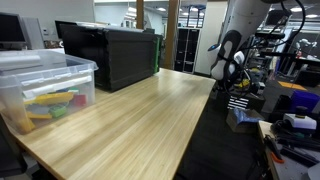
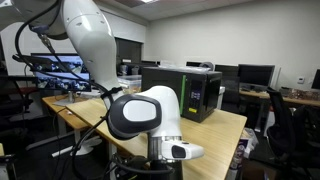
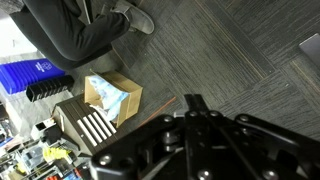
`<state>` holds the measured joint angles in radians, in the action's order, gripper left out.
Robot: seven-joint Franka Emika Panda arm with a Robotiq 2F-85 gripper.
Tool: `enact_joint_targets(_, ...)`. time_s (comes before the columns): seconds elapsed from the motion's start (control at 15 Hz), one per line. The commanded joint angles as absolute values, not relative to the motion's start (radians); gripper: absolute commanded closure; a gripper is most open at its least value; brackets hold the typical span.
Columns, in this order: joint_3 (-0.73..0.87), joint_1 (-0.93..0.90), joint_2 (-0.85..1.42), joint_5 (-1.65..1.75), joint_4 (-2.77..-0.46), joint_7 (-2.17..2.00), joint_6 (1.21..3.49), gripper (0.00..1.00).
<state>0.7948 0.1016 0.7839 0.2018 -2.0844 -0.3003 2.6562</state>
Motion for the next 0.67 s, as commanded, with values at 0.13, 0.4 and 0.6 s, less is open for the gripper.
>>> enact_joint_targets(0.13, 0.773, 0.11, 0.774, 0.184, -2.068, -0.321, 2.626, 0.98)
enact_joint_targets(0.4, 0.77, 0.108, 0.768, 0.184, -2.063, -0.327, 2.595, 0.98)
enact_joint_targets(0.6, 0.768, 0.108, 0.765, 0.186, -2.06, -0.331, 2.583, 0.98)
